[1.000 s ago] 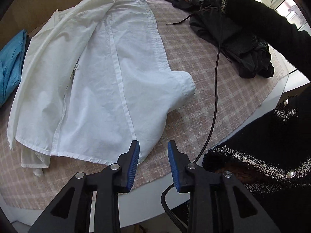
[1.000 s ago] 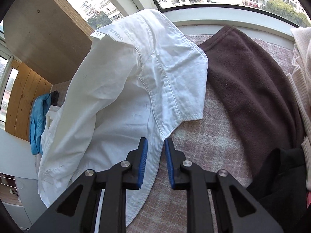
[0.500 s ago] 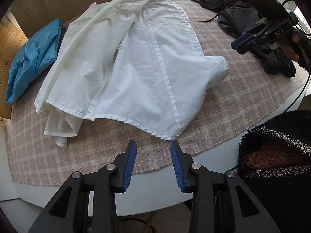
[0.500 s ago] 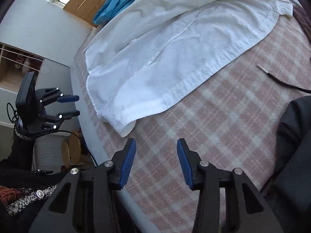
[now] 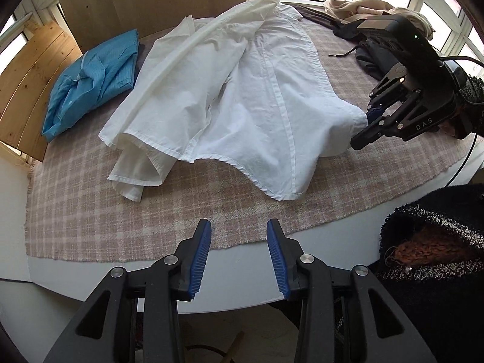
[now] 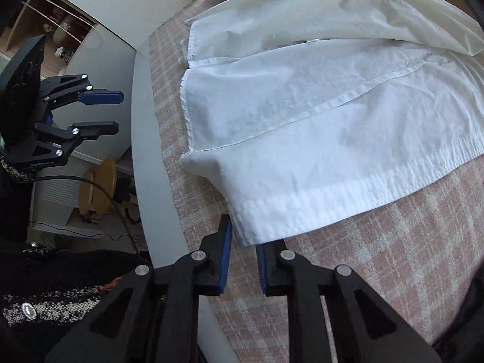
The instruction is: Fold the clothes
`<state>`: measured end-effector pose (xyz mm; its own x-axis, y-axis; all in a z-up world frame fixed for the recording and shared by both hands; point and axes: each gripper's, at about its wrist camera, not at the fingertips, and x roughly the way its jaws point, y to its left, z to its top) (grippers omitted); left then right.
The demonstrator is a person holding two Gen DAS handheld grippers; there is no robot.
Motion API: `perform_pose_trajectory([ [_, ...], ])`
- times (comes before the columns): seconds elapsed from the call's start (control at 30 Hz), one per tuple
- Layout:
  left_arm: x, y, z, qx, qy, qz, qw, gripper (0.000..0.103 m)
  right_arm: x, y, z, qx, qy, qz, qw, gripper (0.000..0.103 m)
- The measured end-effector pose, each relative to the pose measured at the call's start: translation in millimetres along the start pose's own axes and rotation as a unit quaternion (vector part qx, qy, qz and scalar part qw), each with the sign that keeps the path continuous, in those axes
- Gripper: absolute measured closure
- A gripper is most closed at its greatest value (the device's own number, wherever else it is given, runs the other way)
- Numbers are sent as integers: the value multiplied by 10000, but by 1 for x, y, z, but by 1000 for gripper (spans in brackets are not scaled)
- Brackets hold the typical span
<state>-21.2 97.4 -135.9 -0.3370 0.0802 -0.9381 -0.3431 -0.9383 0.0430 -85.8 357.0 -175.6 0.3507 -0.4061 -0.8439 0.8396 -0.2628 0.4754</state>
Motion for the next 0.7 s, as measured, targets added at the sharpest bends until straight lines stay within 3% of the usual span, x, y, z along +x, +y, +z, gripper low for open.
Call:
perform_pose_trajectory([
  [0.1,3,0,-2,-13,-26,-24,10000,67,-38,0,1,460,-360,1367,9889,90],
  [0.13,4,-1,-3,-16,-25,-41,10000,66,-48,-4,-1,641,-403,1582,9845,81],
  [0.17,4,-2,-4,6,-26,-55,10000,66,-51,-9,-5,783,-229,1483,9856,53],
  [0.2,5,-6,-3,62,-31,-79,9999,66,-48,-14,-10,876,68,1126,9897,43],
  [0.3,7,-23,3,312,-87,-248,9992,65,-33,-25,-15,952,545,177,9938,43],
  [0.4,13,-45,14,598,-137,-512,9968,62,-47,-52,-14,1380,214,66,9902,43],
  [0.5,26,-71,27,943,-87,-664,9933,59,-77,-87,-1,1636,-487,-599,9835,43],
  [0.6,42,-97,36,1247,39,-690,9898,58,-105,-141,15,2143,-993,-1353,9622,43],
  [0.7,55,-119,41,1493,161,-746,9859,58,-137,-217,28,2899,-1451,-1797,9288,43],
])
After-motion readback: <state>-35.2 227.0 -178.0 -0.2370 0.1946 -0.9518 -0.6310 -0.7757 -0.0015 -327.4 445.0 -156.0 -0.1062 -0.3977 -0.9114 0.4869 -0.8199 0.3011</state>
